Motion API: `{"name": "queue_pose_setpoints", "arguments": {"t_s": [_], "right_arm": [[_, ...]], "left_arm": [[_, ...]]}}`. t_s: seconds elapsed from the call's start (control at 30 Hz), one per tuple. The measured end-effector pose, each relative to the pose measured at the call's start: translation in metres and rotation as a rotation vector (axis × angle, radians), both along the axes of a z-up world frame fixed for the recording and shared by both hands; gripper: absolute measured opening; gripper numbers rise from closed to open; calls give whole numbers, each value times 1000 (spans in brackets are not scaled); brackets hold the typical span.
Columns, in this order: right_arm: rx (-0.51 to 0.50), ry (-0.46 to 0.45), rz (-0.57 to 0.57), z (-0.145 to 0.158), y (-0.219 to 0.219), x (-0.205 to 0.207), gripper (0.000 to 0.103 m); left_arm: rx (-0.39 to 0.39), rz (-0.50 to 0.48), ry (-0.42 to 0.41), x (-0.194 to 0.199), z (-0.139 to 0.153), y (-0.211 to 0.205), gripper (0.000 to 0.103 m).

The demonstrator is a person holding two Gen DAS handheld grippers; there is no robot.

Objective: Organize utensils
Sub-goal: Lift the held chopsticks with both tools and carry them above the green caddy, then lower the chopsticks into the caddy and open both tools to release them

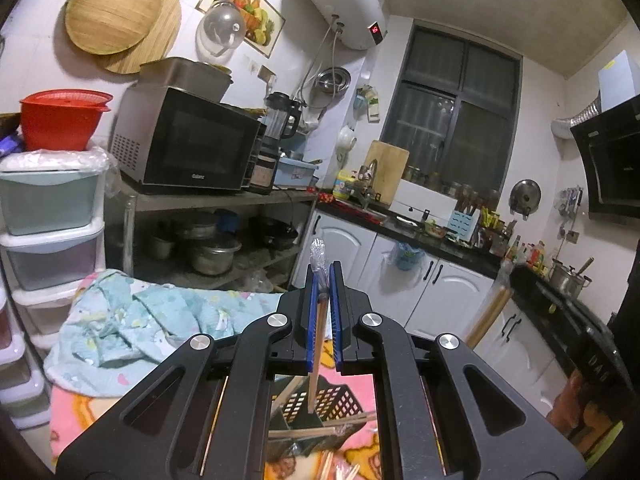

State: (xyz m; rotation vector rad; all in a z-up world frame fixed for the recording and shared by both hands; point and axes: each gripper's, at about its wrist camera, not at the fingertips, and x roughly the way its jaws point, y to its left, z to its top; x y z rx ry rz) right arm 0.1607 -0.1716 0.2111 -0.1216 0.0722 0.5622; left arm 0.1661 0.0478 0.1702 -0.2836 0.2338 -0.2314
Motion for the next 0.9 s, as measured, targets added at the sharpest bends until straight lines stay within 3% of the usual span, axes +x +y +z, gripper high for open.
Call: {"name": "queue_pose_setpoints", "arguments": {"t_s": [0.37, 0.9], "right_arm": [[-22, 2, -24, -1, 8, 32, 1], [-39, 107, -103, -47, 8, 83, 1]], "left_arm": [[22, 13, 28, 26, -24, -10, 3], [25, 12, 69, 51, -57, -19, 3]]}}
